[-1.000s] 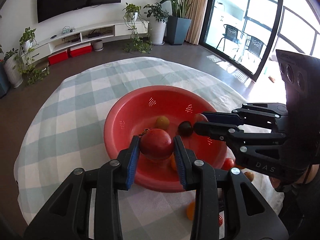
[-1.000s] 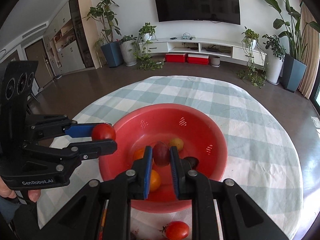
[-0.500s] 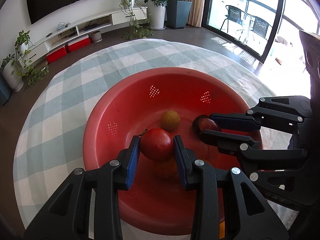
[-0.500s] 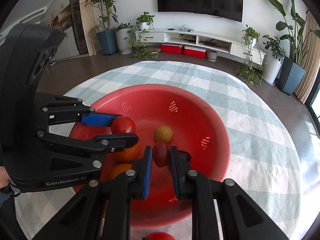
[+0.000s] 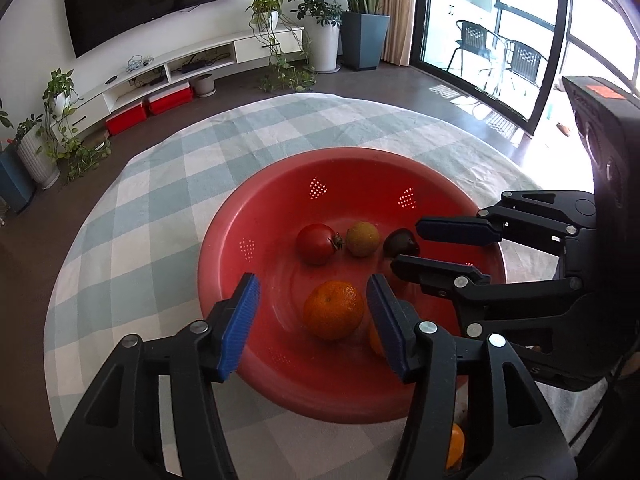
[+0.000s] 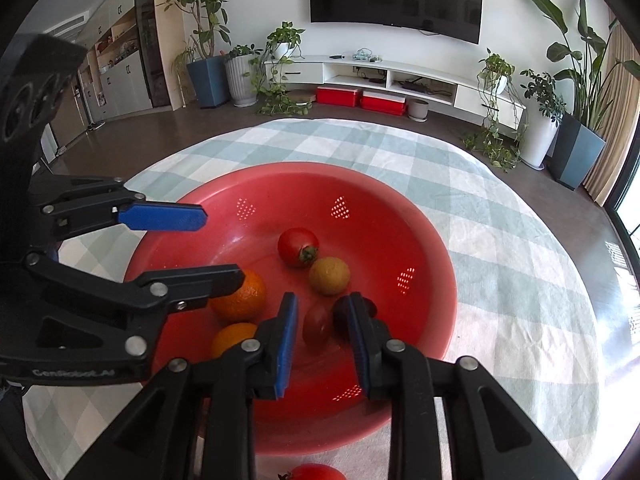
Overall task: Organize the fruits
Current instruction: 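Carry both tomatoes into the red basin and open both tools, then grasp a strawberry with the left tool while the right tool grasps a brown kiwi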
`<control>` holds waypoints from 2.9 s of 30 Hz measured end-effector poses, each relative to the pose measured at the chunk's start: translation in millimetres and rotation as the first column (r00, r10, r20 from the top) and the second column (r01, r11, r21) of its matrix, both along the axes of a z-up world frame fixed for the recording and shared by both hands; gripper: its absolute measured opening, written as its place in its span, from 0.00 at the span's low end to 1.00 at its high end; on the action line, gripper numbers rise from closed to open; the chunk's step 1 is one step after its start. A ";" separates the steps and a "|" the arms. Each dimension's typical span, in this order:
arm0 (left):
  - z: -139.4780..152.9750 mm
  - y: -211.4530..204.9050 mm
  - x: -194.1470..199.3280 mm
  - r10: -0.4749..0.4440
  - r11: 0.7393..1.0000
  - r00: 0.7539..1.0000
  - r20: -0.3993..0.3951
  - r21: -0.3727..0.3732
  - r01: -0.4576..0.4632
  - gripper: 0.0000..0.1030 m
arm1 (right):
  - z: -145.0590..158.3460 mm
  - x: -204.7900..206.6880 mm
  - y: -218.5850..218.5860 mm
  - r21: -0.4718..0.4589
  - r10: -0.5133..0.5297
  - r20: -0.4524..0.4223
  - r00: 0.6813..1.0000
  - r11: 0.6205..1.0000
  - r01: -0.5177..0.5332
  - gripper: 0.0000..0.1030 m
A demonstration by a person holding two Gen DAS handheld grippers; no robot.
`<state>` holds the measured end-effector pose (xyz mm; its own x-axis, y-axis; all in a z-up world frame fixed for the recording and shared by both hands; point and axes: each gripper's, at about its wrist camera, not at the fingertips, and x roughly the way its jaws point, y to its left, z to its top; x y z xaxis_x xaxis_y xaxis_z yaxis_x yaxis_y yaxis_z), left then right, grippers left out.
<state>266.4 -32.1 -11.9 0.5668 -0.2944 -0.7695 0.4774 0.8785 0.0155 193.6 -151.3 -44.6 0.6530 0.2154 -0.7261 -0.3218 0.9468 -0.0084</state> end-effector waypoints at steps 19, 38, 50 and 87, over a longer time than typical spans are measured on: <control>-9.5 25.1 -161.6 0.066 0.992 0.997 -0.041 -0.107 -0.070 0.73 | 46.8 -66.0 -30.7 0.127 -0.084 0.131 0.988 0.990 0.068 0.61; -42.8 -11.2 -167.1 0.069 0.990 0.992 -0.103 -0.115 -0.080 0.62 | 40.6 -173.6 -70.6 0.231 -0.242 0.031 0.970 0.946 0.229 0.66; -53.5 -13.6 -153.8 0.089 0.989 0.987 -0.131 -0.105 -0.103 0.55 | 27.0 -173.7 -83.4 0.232 -0.291 -0.014 0.957 0.929 0.287 0.66; -45.7 -5.0 -154.7 0.076 0.991 0.987 -0.143 -0.100 -0.091 0.55 | -22.3 -150.3 -52.3 0.062 -0.173 -0.105 0.979 0.982 0.180 0.27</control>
